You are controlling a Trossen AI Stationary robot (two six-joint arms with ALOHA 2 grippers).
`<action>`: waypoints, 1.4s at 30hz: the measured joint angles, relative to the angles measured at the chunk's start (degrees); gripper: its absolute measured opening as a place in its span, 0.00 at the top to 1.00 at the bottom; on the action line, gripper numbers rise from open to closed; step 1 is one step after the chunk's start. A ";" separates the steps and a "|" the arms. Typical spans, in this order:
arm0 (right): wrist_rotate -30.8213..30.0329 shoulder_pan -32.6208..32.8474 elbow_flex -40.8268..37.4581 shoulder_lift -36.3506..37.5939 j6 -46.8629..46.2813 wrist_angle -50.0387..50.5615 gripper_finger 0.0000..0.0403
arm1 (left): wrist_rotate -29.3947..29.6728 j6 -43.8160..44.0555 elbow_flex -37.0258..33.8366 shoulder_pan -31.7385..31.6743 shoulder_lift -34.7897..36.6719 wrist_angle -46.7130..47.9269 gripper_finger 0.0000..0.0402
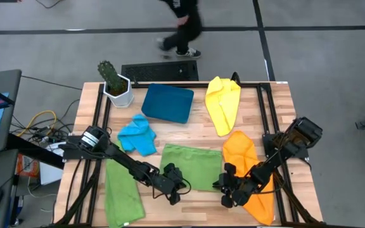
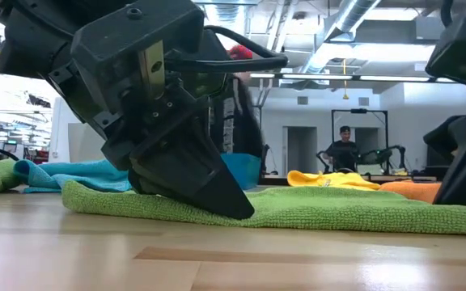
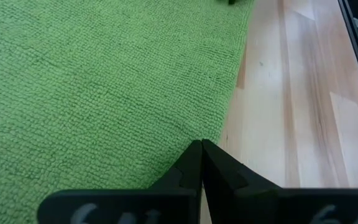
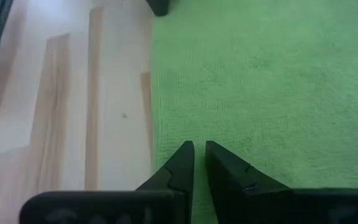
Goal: Fold microfiber towels
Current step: Fold the right green towel
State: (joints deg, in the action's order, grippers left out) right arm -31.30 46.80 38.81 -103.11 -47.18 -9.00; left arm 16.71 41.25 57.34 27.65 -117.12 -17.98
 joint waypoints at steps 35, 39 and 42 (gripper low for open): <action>-7.40 2.08 -0.09 -1.92 -9.77 1.62 0.84 | -4.81 -1.64 -0.07 -3.92 -0.04 0.00 1.00; -7.48 2.30 0.02 -1.42 -9.46 4.96 0.84 | -5.91 -1.64 -0.07 -4.08 -0.09 -0.15 1.00; -7.04 2.30 0.12 -1.61 -8.13 5.43 0.84 | -6.65 -1.64 -0.07 -4.14 -0.11 -0.63 1.00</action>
State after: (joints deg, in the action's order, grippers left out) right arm -38.34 49.10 38.93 -104.72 -55.31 -3.57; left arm 10.06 39.62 57.28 23.51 -117.23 -18.61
